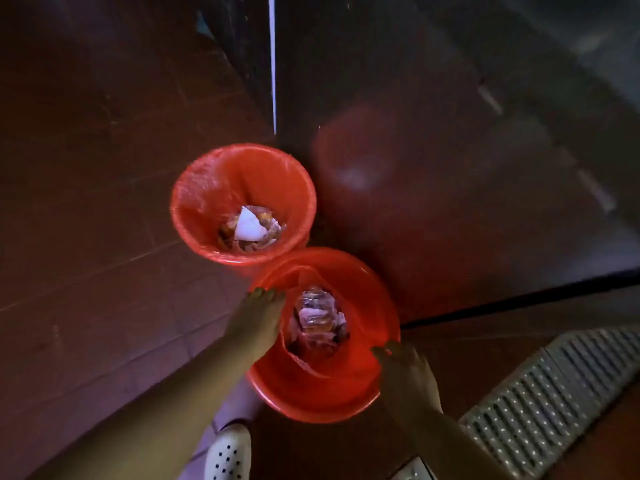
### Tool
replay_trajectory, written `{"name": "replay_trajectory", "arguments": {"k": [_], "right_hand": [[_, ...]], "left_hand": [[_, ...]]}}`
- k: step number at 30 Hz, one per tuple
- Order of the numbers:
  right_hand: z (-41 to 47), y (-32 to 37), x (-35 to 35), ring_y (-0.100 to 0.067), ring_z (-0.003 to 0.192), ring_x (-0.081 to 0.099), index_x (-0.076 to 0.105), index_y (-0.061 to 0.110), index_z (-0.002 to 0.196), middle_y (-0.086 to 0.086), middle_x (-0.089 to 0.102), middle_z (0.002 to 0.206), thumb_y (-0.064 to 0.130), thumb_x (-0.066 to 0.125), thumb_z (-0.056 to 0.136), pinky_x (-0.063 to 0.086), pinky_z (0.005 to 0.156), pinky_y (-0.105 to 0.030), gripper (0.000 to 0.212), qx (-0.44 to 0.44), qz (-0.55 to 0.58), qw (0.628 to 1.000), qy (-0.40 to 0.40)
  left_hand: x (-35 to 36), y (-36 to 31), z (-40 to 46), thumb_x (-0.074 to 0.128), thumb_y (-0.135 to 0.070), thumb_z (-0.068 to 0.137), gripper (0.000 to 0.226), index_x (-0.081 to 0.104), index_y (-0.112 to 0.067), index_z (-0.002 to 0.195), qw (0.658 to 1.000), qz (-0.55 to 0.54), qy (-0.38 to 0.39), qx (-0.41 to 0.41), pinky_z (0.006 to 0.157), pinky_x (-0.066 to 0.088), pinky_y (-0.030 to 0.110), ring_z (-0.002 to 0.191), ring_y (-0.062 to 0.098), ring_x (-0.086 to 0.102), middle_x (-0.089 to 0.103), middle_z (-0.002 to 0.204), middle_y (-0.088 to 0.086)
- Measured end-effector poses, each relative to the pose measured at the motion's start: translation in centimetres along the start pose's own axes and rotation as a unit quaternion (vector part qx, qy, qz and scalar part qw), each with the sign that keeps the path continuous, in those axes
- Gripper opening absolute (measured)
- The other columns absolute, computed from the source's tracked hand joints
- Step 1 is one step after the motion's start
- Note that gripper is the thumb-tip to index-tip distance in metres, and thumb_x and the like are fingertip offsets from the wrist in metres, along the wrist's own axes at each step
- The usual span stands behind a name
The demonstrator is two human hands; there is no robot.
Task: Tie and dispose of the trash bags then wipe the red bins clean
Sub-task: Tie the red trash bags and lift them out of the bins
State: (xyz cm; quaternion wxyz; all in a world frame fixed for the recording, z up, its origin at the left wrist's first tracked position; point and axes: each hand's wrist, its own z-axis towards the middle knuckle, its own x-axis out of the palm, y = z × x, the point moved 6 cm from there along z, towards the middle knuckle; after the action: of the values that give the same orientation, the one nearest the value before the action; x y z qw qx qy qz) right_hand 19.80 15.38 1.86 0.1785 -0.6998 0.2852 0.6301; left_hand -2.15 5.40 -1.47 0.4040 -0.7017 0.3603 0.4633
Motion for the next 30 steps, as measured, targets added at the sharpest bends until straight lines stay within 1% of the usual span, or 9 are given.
{"name": "replay_trajectory", "arguments": {"k": [2, 5, 8, 15, 18, 21, 24, 26, 30], "right_hand": [[-0.4, -0.8, 1.9, -0.023, 0.068, 0.066, 0.076, 0.02, 0.09, -0.003, 0.071, 0.088, 0.0, 0.086, 0.042, 0.054, 0.053, -0.036, 0.053, -0.016, -0.025, 0.999, -0.039], [-0.3, -2.7, 4.6, -0.022, 0.073, 0.064, 0.073, 0.024, 0.082, 0.0, 0.068, 0.088, 0.009, 0.087, 0.05, 0.055, 0.061, -0.036, 0.038, -0.014, 0.007, 0.998, -0.057], [-0.3, -3.4, 6.8, -0.021, 0.08, 0.059, 0.067, 0.019, 0.074, 0.002, 0.062, 0.087, 0.014, 0.082, 0.061, 0.051, 0.07, -0.038, 0.021, -0.016, 0.057, 0.997, -0.05], [1.4, -2.6, 6.7, -0.013, 0.083, 0.057, 0.05, 0.019, 0.059, 0.005, 0.06, 0.082, 0.003, 0.07, 0.064, 0.043, 0.076, -0.023, 0.026, -0.005, 0.276, 0.959, -0.07], [1.9, -2.6, 6.8, -0.007, 0.083, 0.062, 0.059, 0.021, 0.061, 0.003, 0.067, 0.083, -0.004, 0.071, 0.068, 0.042, 0.076, -0.011, 0.029, 0.059, 0.427, 0.899, -0.081], [1.9, -2.6, 7.9, -0.002, 0.078, 0.064, 0.069, 0.009, 0.072, 0.002, 0.072, 0.083, 0.001, 0.071, 0.075, 0.046, 0.075, -0.018, 0.009, 0.117, 0.554, 0.823, -0.057], [1.9, -2.5, 8.3, -0.016, 0.081, 0.064, 0.064, -0.005, 0.081, -0.013, 0.071, 0.09, 0.002, 0.068, 0.079, 0.048, 0.079, -0.03, 0.009, 0.156, 0.676, 0.716, -0.078], [2.0, -1.9, 8.2, -0.02, 0.083, 0.062, 0.06, 0.001, 0.08, -0.02, 0.068, 0.092, 0.001, 0.062, 0.081, 0.045, 0.082, -0.03, 0.002, 0.163, 0.745, 0.64, -0.093], [3.2, -0.4, 6.6, -0.02, 0.08, 0.065, 0.057, 0.012, 0.075, -0.014, 0.066, 0.08, -0.001, 0.064, 0.077, 0.048, 0.08, -0.027, 0.014, 0.13, 0.813, 0.552, -0.134]], "left_hand": [[1.4, 0.2, 1.7, 0.079, -0.011, 0.054, 0.073, 0.059, -0.006, 0.124, 0.995, 0.059, -0.077, 0.025, 0.078, 0.05, 0.033, 0.098, 0.029, 0.063, 0.063, 0.121, 0.013], [4.5, 1.0, 4.2, 0.044, -0.011, 0.086, 0.067, 0.02, -0.008, 0.148, 0.988, 0.141, -0.062, 0.032, 0.099, 0.032, 0.032, 0.125, 0.025, 0.041, 0.033, 0.15, 0.009], [6.8, 1.6, 5.6, 0.032, -0.009, 0.089, 0.068, 0.001, -0.007, 0.149, 0.971, 0.226, -0.071, 0.019, 0.102, 0.027, 0.033, 0.127, 0.025, 0.035, 0.026, 0.153, 0.006], [6.5, 1.4, 7.6, 0.038, -0.014, 0.092, 0.058, 0.019, -0.005, 0.146, 0.954, 0.263, -0.142, 0.008, 0.098, 0.031, 0.033, 0.119, 0.026, 0.041, 0.049, 0.129, 0.006], [5.0, 0.1, 7.2, 0.059, -0.019, 0.08, 0.029, 0.066, -0.016, 0.107, 0.934, 0.291, -0.203, 0.044, 0.081, 0.045, 0.029, 0.095, 0.021, 0.059, 0.064, 0.094, 0.0], [4.0, -0.5, 6.6, 0.07, -0.015, 0.06, 0.002, 0.067, -0.015, 0.061, 0.919, 0.275, -0.27, 0.084, 0.063, 0.049, 0.027, 0.07, 0.024, 0.062, 0.06, 0.065, 0.003], [3.8, 0.7, 6.2, 0.074, -0.017, 0.069, 0.008, 0.069, -0.013, 0.074, 0.958, 0.154, -0.236, 0.054, 0.075, 0.045, 0.035, 0.087, 0.031, 0.059, 0.063, 0.081, 0.008], [4.1, 2.0, 5.4, 0.067, -0.027, 0.081, 0.007, 0.065, -0.021, 0.084, 0.98, 0.003, -0.196, 0.03, 0.077, 0.038, 0.033, 0.092, 0.027, 0.056, 0.064, 0.087, 0.002], [3.0, 2.8, 2.3, 0.066, -0.016, 0.085, 0.026, 0.051, -0.028, 0.066, 0.943, -0.283, -0.165, 0.052, 0.06, 0.035, 0.031, 0.057, 0.008, 0.045, 0.048, 0.057, -0.007]]}}
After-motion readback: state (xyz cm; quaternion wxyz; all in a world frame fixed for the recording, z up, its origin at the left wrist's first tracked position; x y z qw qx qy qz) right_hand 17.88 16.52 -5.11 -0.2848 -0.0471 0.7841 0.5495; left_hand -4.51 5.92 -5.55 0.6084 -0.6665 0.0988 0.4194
